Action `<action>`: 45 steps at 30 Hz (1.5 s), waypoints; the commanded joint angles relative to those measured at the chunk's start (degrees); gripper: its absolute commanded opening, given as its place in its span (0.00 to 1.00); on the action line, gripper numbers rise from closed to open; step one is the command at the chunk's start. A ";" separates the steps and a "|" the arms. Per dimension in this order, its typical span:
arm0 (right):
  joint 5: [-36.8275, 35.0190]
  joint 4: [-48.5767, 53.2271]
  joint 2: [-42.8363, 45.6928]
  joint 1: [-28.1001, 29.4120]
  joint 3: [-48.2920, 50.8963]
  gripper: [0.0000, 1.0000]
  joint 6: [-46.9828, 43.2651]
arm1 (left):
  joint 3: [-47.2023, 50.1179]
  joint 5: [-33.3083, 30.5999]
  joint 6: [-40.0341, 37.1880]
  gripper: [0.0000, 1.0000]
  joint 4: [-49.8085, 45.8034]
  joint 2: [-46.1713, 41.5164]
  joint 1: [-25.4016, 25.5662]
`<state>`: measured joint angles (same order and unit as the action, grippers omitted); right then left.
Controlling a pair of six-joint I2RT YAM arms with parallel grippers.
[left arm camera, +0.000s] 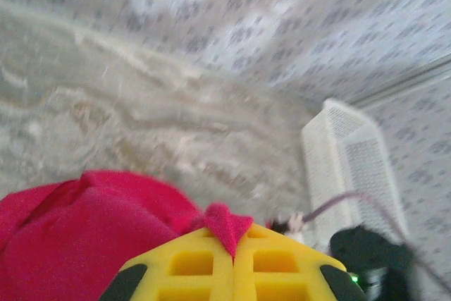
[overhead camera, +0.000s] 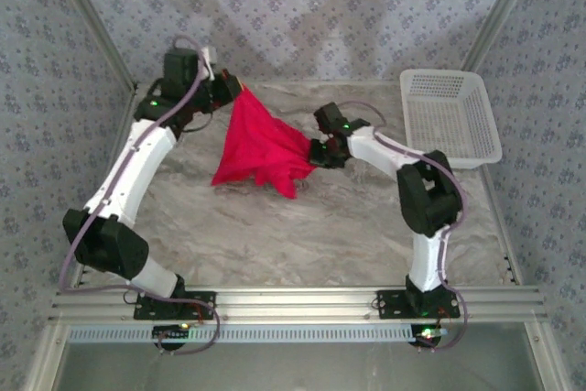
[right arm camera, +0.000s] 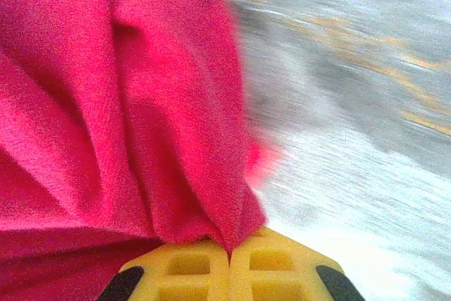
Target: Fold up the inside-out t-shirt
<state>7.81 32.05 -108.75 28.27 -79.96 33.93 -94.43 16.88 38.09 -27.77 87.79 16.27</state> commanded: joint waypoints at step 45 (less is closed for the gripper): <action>0.25 21.34 -1.09 -3.92 -25.25 0.00 -6.63 | 48.47 -2.57 -3.36 0.00 9.36 -33.47 1.22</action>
<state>10.31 46.11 -118.26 28.47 -103.92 28.45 -43.48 16.21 35.99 -13.54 56.77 21.78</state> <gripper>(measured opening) 0.070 0.041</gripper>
